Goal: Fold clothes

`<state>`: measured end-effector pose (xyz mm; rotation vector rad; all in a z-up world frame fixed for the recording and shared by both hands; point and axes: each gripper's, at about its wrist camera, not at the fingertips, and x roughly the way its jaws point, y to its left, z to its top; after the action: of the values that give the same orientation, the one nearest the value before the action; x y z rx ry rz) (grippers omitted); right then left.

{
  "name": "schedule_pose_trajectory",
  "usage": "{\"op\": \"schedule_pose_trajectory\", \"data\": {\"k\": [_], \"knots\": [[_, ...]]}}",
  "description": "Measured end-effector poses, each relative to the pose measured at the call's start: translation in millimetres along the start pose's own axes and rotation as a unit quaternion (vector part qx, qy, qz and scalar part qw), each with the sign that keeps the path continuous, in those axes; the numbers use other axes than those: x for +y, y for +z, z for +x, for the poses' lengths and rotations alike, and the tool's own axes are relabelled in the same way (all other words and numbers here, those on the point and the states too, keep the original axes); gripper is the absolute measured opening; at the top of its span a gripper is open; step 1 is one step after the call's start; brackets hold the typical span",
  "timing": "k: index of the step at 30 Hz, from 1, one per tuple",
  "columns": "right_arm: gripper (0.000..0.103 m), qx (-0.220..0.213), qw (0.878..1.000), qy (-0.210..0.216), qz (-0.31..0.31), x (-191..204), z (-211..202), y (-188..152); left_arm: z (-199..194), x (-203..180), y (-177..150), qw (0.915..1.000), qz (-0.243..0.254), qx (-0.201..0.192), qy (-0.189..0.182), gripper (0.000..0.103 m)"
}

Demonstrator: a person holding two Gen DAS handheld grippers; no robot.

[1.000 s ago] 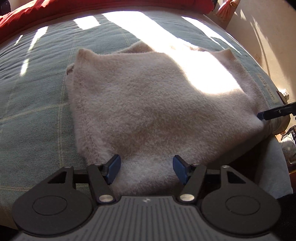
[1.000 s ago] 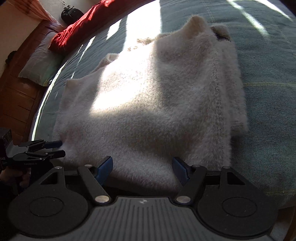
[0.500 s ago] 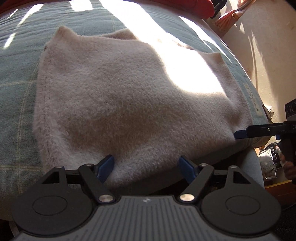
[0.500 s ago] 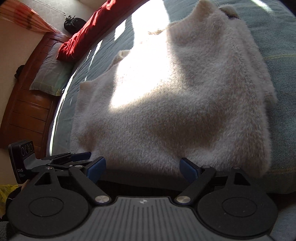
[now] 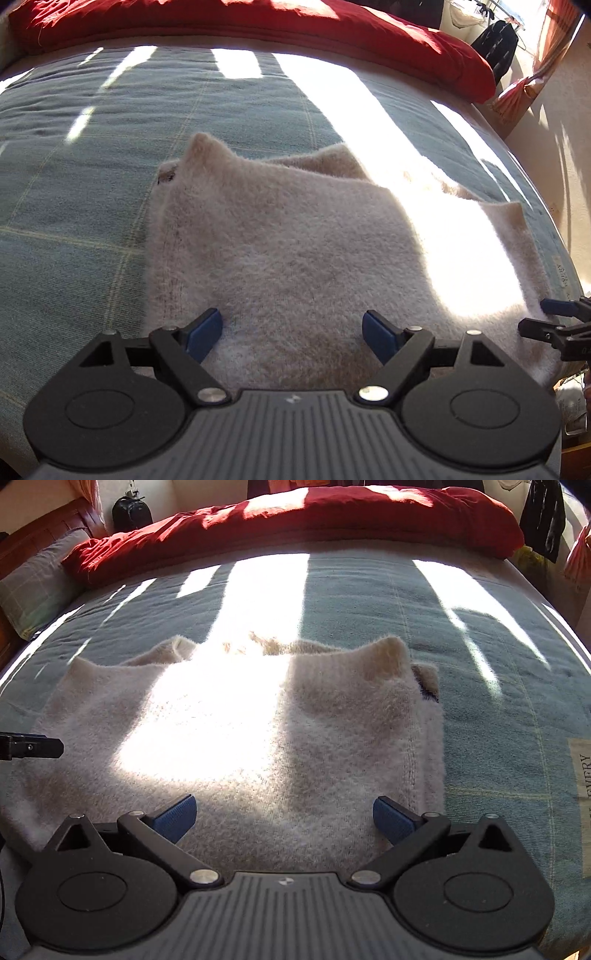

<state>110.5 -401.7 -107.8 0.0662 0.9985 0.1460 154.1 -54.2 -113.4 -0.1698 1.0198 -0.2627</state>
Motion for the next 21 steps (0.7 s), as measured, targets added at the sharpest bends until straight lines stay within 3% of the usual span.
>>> {"op": "schedule_pose_trajectory", "data": {"k": [6,11,15,21], "knots": [[0.103,-0.03,0.999,0.002,0.013,-1,7,-20,-7,9,3,0.9993,-0.023,-0.022,-0.02,0.083],[0.103,-0.043,0.999,-0.006,0.005,3,9,-23,-7,3,38,0.9966,0.003,-0.083,-0.003,0.084],[0.103,-0.051,0.999,-0.003,0.003,3,9,-24,24,20,53,0.9972,-0.025,-0.067,0.02,0.084],[0.103,-0.056,0.998,-0.001,0.001,2,9,-25,35,37,47,0.9948,-0.068,-0.076,0.003,0.084]]}}
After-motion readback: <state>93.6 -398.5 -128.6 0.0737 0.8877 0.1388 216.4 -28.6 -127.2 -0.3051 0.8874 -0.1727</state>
